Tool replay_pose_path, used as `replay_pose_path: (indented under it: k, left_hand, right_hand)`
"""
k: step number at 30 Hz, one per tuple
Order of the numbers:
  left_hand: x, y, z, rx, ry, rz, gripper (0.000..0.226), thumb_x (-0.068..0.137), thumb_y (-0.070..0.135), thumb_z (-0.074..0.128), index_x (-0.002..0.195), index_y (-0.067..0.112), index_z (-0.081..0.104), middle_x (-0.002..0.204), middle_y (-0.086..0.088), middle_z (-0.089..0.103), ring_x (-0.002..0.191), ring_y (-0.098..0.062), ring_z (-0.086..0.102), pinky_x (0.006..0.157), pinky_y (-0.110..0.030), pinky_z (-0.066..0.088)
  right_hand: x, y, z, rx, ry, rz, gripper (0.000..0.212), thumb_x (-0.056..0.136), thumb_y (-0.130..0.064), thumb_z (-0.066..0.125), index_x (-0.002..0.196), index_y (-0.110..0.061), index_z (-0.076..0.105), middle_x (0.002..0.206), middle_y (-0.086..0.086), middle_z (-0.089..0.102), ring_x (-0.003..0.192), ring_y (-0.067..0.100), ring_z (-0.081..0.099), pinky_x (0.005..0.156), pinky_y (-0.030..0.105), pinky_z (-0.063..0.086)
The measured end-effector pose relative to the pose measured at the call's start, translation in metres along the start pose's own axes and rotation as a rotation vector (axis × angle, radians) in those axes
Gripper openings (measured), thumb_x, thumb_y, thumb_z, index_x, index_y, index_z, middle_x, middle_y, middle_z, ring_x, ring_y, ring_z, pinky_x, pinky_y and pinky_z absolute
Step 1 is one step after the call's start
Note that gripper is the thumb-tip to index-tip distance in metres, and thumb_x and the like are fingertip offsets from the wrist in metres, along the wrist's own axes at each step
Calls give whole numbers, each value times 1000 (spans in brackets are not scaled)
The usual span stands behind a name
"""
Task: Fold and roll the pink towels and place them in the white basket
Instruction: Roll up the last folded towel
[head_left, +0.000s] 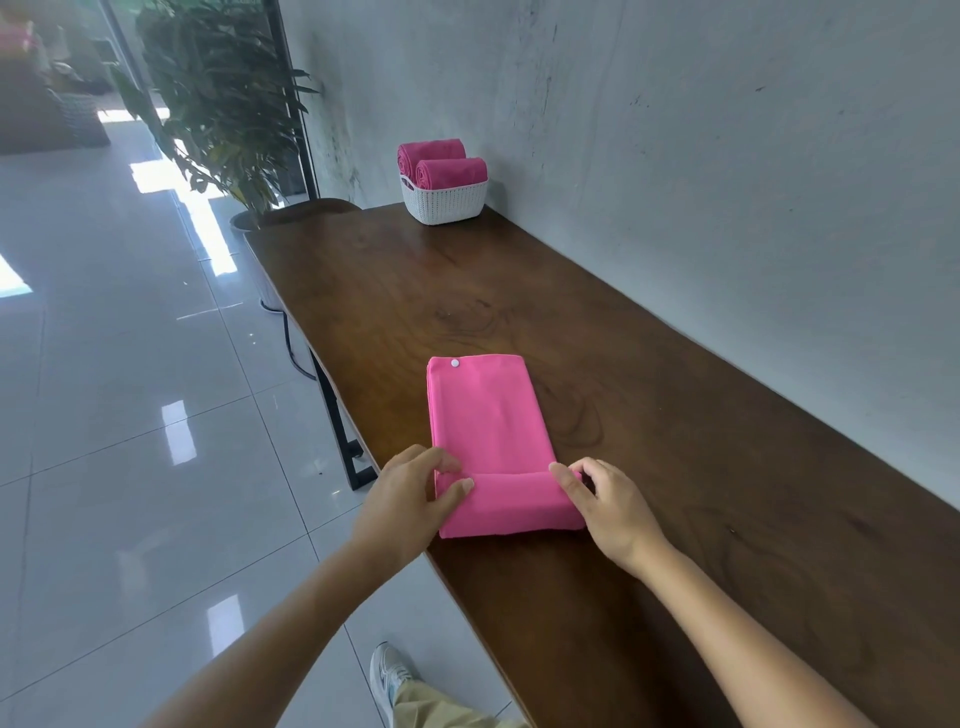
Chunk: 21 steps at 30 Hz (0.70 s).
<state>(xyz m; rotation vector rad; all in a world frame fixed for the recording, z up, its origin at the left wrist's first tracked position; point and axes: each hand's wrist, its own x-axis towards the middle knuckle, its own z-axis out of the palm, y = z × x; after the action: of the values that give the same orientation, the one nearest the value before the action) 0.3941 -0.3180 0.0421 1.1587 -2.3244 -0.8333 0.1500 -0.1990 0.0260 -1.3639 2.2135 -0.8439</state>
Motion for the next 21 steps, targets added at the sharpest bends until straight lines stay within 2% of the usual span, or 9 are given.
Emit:
replay_pose_path:
  k: [2,4,7,10,12,15,18,21]
  left_hand:
    - [-4,1,-1,44,14,61,35,95,57,55,120,33,63,115,19,57,107,-6,52,91,-30,54]
    - [-7,1,-2,82,-29,64,52,91,67,53,129,32,58,120,18,54,110,-6,48,93,-26,50]
    - [-9,-1,-3,124,-103,34,73,81,78,56,138,32,49,127,16,52,114,-7,45,95,-25,47]
    - [-8,-4,-3,120,-114,14,71,84,75,53,138,31,50,127,15,53,113,-6,45,95,-25,47]
    - [-8,-5,-3,116,-119,17,66,86,74,49,136,30,52,122,15,54,111,-7,46,91,-22,48]
    - [-6,-6,-4,86,-145,-1,62,88,72,47,130,28,57,114,13,59,103,-7,51,78,-16,44]
    - [-4,-5,-8,-47,-201,-95,59,86,71,47,119,25,62,102,11,64,91,-8,60,68,-20,53]
    - [1,-7,-11,-153,-276,-154,57,83,72,49,105,21,64,96,5,68,86,-13,67,73,-30,60]
  right_hand:
    - [5,-5,-2,-19,-23,34,66,84,-90,26,79,-31,56,86,-12,61,86,8,59,73,31,51]
    - [9,-12,-4,-35,-47,73,63,90,-81,30,70,-25,49,72,-9,54,71,10,56,62,28,43]
    - [18,-21,-9,-37,-99,136,65,94,-74,32,63,-17,38,60,-4,46,58,14,50,57,30,36]
    - [23,-26,-9,-52,-131,163,67,95,-75,31,61,-16,32,58,-3,42,55,14,46,55,28,34]
    - [20,-25,-6,-42,-86,111,65,94,-75,28,66,-17,41,66,-5,50,63,11,51,57,26,37]
    - [8,-18,1,-16,-17,-42,53,96,-72,27,100,-29,57,105,-10,61,94,3,58,67,16,42]
    - [-7,-8,8,34,-2,-137,51,96,-73,30,132,-40,46,128,-17,54,111,3,57,78,21,55]
    - [-19,-2,11,68,-14,-163,58,93,-77,35,142,-46,36,134,-21,49,117,1,54,88,26,58]
